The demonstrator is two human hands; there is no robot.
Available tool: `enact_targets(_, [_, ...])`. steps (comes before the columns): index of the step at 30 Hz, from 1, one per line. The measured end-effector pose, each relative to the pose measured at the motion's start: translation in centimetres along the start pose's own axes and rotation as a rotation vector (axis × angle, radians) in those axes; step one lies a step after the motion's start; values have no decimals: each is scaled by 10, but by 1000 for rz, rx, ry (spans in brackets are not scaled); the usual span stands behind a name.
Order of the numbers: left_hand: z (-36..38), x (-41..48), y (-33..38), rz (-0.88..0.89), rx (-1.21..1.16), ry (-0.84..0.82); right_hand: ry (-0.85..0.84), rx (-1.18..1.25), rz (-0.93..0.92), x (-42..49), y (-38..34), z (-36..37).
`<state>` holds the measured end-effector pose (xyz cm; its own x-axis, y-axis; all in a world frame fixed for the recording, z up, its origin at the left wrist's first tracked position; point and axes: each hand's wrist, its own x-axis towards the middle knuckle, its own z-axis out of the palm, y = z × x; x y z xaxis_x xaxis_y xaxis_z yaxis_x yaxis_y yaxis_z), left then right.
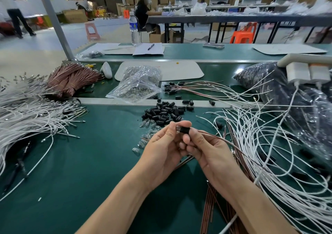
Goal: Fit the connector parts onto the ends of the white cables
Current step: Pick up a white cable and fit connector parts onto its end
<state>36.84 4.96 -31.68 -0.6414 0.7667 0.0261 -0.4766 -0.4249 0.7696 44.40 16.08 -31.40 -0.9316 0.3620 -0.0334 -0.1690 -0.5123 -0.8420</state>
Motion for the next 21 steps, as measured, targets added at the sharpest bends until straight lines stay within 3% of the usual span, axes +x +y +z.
enact_targets(11, [5, -2, -5, 61, 20, 28, 31, 51, 21, 2, 0, -2])
enact_targets(17, [6, 3, -5, 257, 419, 207, 70, 56, -4, 5, -2, -2])
enact_targets(21, [3, -2, -8, 383, 652, 202, 96, 20, -43, 5, -2, -4])
